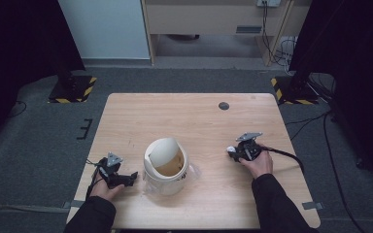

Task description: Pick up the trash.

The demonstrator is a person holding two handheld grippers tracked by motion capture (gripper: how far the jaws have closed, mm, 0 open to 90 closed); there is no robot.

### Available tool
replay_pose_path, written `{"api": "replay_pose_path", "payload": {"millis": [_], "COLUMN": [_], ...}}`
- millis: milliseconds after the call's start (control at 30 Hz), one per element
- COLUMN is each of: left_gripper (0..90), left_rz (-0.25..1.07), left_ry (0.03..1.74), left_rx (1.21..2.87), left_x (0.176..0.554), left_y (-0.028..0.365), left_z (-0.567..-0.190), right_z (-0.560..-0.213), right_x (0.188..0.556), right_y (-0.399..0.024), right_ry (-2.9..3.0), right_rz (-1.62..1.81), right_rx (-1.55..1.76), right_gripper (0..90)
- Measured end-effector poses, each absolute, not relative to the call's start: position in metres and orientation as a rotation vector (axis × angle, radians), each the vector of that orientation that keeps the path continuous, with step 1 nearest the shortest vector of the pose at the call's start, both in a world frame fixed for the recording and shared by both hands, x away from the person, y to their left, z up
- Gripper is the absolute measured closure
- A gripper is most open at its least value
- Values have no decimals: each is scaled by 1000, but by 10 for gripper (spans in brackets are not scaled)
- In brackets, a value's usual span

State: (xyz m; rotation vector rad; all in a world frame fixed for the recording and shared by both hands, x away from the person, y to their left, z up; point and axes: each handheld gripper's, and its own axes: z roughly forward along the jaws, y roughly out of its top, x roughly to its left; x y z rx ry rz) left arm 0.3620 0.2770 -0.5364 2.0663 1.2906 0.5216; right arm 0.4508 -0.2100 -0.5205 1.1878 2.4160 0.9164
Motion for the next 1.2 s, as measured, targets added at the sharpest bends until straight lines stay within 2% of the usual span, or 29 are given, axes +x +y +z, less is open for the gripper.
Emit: {"api": "replay_pose_path", "payload": {"millis": [533,1200], "left_gripper": [0,0], "left_rz": [522,522], "left_ry": [1291,1291], "left_rx": [2066,2066], "left_x": [362,362], "left_y": [277,277], "left_z": [-536,-536], "right_z": [-497,-452], "right_x": [442,427], "right_y": [-216,-233], "right_ry": [2357,2211], "right_rz": [1071,1305], "right_rx": [1203,1167], "right_gripper": [668,666]}}
